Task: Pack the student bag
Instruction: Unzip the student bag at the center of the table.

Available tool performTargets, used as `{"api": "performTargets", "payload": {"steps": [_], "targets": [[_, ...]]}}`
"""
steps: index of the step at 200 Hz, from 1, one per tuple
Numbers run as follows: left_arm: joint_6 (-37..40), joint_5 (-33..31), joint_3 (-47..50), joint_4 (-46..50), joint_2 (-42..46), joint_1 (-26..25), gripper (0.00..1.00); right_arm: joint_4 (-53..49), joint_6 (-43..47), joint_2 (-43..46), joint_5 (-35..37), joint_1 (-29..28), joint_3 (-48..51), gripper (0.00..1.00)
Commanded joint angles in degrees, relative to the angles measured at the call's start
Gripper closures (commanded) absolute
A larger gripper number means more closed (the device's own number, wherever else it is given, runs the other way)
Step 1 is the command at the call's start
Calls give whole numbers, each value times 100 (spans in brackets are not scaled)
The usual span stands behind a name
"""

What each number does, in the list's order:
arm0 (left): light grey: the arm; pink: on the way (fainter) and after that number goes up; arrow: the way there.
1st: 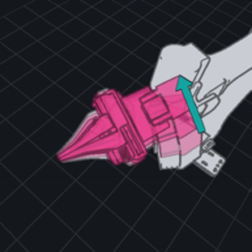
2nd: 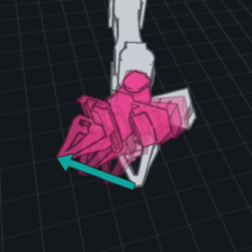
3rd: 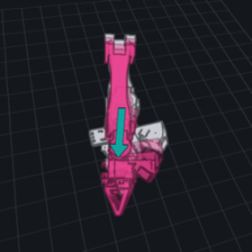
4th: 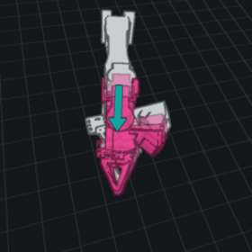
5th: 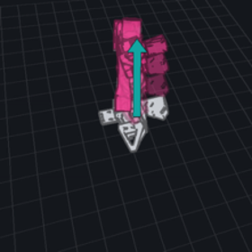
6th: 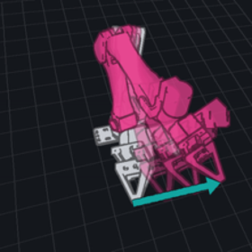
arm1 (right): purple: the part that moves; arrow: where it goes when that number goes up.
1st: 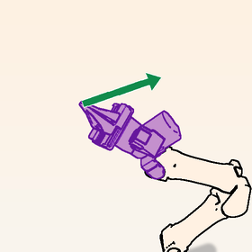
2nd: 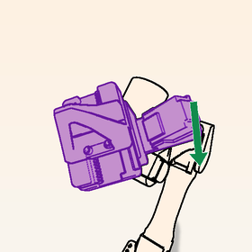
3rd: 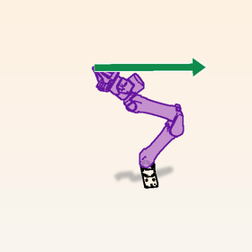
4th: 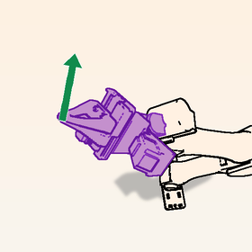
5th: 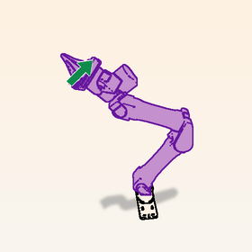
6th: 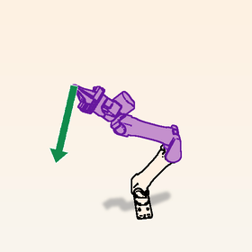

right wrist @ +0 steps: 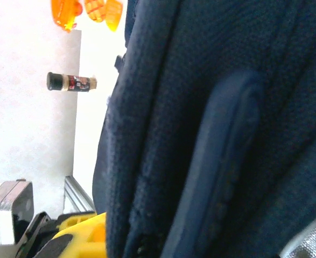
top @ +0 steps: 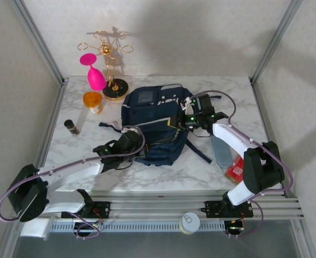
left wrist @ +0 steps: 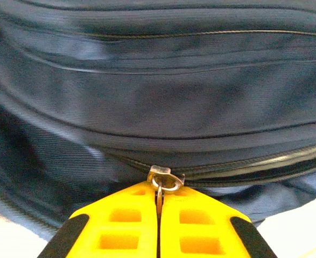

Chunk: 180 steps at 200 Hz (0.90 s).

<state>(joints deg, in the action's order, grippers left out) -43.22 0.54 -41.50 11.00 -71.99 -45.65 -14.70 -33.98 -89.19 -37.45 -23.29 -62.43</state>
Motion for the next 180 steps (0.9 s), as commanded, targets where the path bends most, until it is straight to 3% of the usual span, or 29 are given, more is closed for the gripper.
{"api": "performTargets", "payload": {"steps": [1, 12, 29, 40, 68, 101, 134, 155, 167, 180], "targets": [[451, -389, -276, 712, -214, 55, 100, 214, 426, 181, 321, 226, -107, 94], [562, -111, -345, 442, -321, 39, 100, 334, 185, 156, 314, 166, -21, 84], [502, 117, -380, -10, -440, 12, 100, 734, -500, 337, 654, -10, 274, 57], [466, 166, -409, -149, -506, 6, 100, 953, -929, 489, 1014, -242, 434, 45], [391, 136, -366, -329, -545, -5, 100, 1211, -2183, 626, 2029, -964, 737, 26], [331, 107, -275, -443, -519, -5, 100, 1993, -3409, 397, 3168, -1898, 1159, 10], [294, 90, -210, -642, -545, 21, 100, 2338, -3623, -44, 4088, -2292, 919, 14], [237, -92, -195, -579, -540, 68, 100, 2488, -3436, -125, 4227, -2328, 797, 35], [188, -122, -157, -580, -490, 104, 100, 2577, -3307, -150, 4162, -2362, 754, 56], [165, -171, -84, -598, -378, 109, 100, 2538, -3147, -201, 4066, -2437, 638, 72]]}}
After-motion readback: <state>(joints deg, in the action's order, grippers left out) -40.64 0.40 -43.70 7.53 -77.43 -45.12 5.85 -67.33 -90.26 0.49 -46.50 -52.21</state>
